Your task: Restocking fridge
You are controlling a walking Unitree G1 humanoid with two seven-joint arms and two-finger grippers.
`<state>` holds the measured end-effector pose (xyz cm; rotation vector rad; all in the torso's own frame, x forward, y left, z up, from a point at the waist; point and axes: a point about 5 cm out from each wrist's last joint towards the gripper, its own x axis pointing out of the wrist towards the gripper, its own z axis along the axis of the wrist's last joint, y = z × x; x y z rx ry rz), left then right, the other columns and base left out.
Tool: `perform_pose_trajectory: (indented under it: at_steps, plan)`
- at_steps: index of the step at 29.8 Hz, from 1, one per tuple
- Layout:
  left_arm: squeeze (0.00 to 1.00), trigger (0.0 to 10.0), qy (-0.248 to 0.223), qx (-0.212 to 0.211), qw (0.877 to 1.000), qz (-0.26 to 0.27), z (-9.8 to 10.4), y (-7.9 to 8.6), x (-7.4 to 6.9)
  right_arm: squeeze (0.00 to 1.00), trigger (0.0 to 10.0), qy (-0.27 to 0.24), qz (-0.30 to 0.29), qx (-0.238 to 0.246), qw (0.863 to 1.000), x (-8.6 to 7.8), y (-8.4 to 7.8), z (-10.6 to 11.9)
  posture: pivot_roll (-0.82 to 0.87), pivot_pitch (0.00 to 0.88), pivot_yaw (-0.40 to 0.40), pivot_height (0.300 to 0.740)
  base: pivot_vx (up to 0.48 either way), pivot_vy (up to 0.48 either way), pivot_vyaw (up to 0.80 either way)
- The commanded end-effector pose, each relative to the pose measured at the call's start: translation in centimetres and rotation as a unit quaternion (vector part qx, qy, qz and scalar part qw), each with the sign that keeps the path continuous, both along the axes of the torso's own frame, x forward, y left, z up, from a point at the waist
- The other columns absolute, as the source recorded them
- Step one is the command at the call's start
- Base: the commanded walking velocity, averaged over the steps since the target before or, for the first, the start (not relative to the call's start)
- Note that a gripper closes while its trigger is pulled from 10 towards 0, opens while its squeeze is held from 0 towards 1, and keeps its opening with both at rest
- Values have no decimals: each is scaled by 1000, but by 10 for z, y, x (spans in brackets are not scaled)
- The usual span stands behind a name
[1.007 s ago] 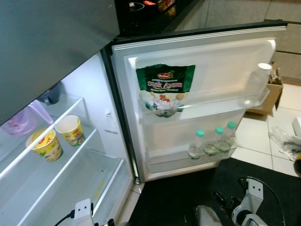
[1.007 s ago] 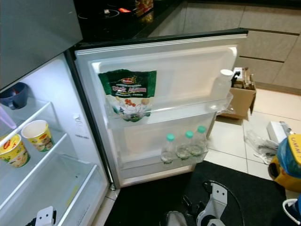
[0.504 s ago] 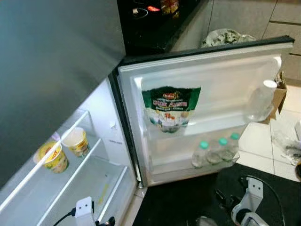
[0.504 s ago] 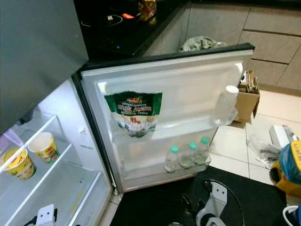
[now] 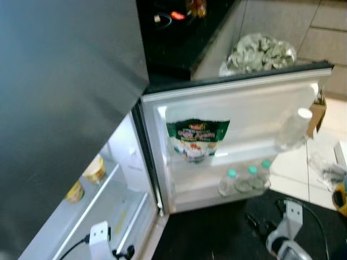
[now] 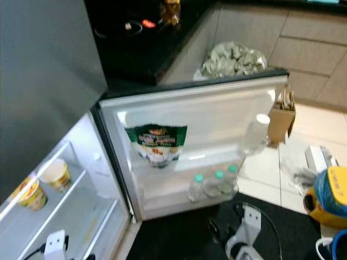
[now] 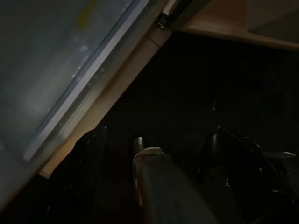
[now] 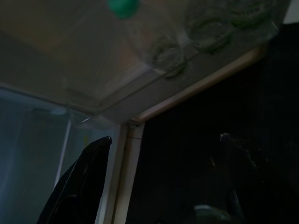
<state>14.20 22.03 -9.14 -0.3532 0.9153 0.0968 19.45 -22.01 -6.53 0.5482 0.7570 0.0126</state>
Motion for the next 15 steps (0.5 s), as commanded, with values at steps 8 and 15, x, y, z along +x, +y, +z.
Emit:
perform_pose_trajectory:
  at_steps: [8,15]
  plan:
    - [0,10000,18,0,1000,-10,-5,-5,-10,0,10000,-3,5,0,1000,0,0,0,-17,0,17,740,0,0,0]
    - [0,10000,28,-2,1000,-10,-7,-9,-14,0,10000,5,6,1,1000,-3,3,-2,-14,0,5,740,0,0,0]
